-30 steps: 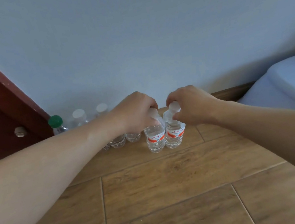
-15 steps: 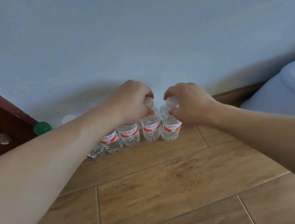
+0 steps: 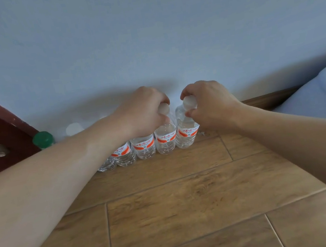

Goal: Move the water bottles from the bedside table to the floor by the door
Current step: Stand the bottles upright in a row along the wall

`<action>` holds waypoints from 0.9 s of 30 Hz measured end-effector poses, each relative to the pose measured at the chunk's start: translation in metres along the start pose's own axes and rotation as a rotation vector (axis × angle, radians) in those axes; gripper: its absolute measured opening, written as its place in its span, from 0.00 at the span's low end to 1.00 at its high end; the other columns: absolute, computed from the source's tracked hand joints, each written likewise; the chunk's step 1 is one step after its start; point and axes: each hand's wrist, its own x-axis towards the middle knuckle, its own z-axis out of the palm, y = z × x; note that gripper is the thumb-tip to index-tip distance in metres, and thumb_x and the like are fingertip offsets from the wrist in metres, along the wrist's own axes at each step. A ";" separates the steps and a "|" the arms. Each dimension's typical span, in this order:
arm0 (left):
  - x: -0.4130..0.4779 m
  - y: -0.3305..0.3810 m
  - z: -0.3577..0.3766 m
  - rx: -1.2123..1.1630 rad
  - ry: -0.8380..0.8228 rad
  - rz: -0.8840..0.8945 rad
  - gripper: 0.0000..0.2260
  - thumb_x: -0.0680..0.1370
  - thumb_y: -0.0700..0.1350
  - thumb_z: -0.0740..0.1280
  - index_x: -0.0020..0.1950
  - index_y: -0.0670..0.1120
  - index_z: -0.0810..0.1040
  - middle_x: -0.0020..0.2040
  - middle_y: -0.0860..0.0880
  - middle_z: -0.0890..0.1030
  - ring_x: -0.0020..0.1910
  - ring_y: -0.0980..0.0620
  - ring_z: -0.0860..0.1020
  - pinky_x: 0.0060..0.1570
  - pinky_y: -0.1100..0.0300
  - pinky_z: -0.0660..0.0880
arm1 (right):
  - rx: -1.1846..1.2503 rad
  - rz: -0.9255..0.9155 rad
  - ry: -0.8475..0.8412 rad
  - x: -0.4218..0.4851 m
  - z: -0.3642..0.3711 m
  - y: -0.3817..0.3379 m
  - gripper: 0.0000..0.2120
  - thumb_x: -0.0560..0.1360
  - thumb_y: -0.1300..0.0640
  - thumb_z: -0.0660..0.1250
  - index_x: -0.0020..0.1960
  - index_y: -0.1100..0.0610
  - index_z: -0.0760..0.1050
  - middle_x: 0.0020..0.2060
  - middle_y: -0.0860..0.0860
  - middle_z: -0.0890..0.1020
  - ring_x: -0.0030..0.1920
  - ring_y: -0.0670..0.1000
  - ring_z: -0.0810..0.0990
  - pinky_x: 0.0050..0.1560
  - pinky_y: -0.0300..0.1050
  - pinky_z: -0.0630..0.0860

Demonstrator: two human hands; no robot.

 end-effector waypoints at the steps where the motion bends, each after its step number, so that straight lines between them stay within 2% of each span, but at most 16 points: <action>1: 0.000 0.000 0.001 0.003 0.004 0.000 0.11 0.73 0.48 0.74 0.52 0.46 0.83 0.50 0.47 0.81 0.50 0.45 0.78 0.50 0.48 0.76 | 0.006 0.004 0.005 0.001 0.000 0.000 0.17 0.72 0.57 0.70 0.61 0.54 0.77 0.56 0.52 0.80 0.56 0.54 0.77 0.49 0.42 0.68; 4: -0.001 -0.001 0.002 0.005 0.017 0.003 0.10 0.74 0.47 0.73 0.54 0.45 0.82 0.51 0.46 0.81 0.51 0.45 0.78 0.51 0.48 0.76 | 0.023 0.016 0.006 0.003 0.001 0.000 0.16 0.72 0.57 0.70 0.60 0.53 0.77 0.56 0.51 0.80 0.56 0.54 0.77 0.50 0.43 0.69; 14: -0.003 -0.006 0.007 -0.018 0.061 0.024 0.12 0.74 0.47 0.73 0.56 0.45 0.81 0.52 0.46 0.81 0.52 0.44 0.78 0.52 0.48 0.75 | 0.024 0.007 -0.011 0.008 0.005 0.001 0.16 0.73 0.56 0.71 0.61 0.54 0.76 0.56 0.51 0.80 0.56 0.54 0.76 0.48 0.41 0.66; 22: -0.004 -0.006 0.008 -0.001 0.084 0.029 0.16 0.75 0.48 0.73 0.60 0.45 0.80 0.54 0.46 0.80 0.54 0.44 0.78 0.53 0.49 0.75 | 0.073 0.021 0.001 0.015 0.010 0.003 0.17 0.72 0.59 0.71 0.61 0.53 0.75 0.57 0.51 0.80 0.56 0.54 0.76 0.51 0.44 0.70; 27: -0.005 -0.006 0.008 -0.005 0.095 0.031 0.16 0.74 0.48 0.73 0.60 0.45 0.80 0.54 0.46 0.80 0.54 0.45 0.77 0.52 0.51 0.74 | 0.074 0.015 -0.006 0.014 0.010 0.005 0.16 0.72 0.62 0.67 0.59 0.53 0.76 0.54 0.51 0.80 0.52 0.53 0.75 0.46 0.43 0.67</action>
